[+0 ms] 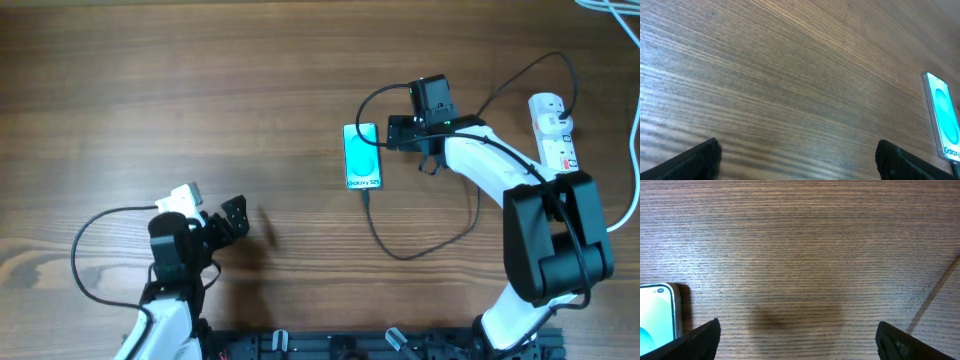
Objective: Plug charger to phone and switch on socket
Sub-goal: 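Release the phone from the right gripper and retract the left arm to rest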
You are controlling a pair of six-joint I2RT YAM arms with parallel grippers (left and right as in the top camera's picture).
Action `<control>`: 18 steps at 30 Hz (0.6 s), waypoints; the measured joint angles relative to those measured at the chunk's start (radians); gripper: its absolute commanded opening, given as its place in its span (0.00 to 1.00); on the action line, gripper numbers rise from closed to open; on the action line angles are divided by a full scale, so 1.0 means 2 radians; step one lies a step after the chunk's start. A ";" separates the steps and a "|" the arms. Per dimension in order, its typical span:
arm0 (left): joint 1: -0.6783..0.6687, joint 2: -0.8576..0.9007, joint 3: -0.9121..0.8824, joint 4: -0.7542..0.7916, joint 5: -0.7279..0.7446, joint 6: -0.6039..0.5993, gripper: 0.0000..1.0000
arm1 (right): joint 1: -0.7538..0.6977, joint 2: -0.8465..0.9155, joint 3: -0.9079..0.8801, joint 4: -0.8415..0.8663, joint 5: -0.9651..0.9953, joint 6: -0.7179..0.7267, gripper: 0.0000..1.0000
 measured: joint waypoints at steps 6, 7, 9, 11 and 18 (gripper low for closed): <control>0.000 -0.086 -0.016 -0.061 0.000 0.002 1.00 | 0.000 0.000 0.000 0.000 0.000 0.000 1.00; 0.000 -0.111 -0.016 -0.081 -0.001 0.002 1.00 | 0.000 0.000 0.000 0.000 0.000 0.000 1.00; 0.000 -0.162 -0.018 -0.115 -0.001 0.001 1.00 | 0.000 0.000 0.000 0.000 0.000 0.000 1.00; 0.000 -0.213 -0.018 -0.157 -0.002 0.002 1.00 | 0.000 0.000 0.000 0.000 0.000 0.000 1.00; 0.000 -0.333 -0.018 -0.192 -0.007 0.021 1.00 | 0.000 0.000 0.000 0.000 0.000 0.000 1.00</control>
